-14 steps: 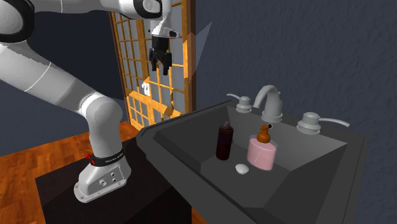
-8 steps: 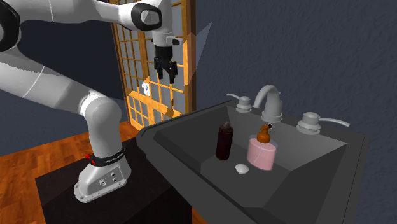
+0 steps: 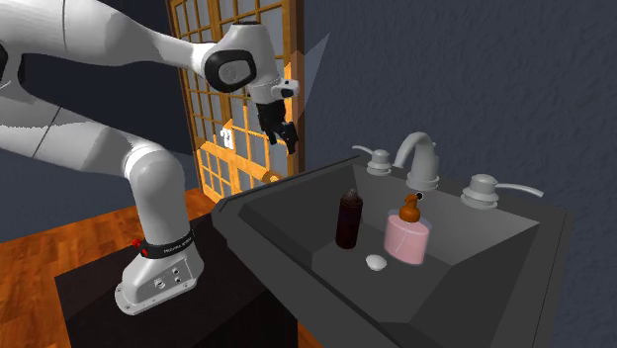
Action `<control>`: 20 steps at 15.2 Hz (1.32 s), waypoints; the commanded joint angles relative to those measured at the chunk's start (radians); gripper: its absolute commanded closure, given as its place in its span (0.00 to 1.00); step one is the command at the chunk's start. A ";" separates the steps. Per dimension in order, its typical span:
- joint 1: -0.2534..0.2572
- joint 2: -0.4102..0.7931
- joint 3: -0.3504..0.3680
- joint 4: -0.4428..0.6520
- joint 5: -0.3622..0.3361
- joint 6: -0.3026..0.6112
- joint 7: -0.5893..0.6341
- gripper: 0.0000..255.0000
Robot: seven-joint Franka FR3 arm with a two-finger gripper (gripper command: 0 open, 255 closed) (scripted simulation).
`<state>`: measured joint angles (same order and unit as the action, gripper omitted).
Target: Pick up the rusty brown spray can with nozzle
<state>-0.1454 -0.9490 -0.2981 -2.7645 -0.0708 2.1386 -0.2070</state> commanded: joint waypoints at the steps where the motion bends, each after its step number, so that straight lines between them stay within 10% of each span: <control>1: -0.027 -0.015 -0.052 -0.072 -0.021 0.127 -0.040 0.00; 9: 0.040 0.172 -0.391 -0.176 -0.018 0.690 -0.277 0.00; 17: 0.621 0.194 -1.109 -0.076 0.040 1.175 -0.607 0.00; 20: 0.697 0.168 -1.204 -0.064 0.028 1.224 -0.642 0.00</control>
<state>0.5274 -0.7721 -1.4689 -2.8257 -0.0389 3.3399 -0.8344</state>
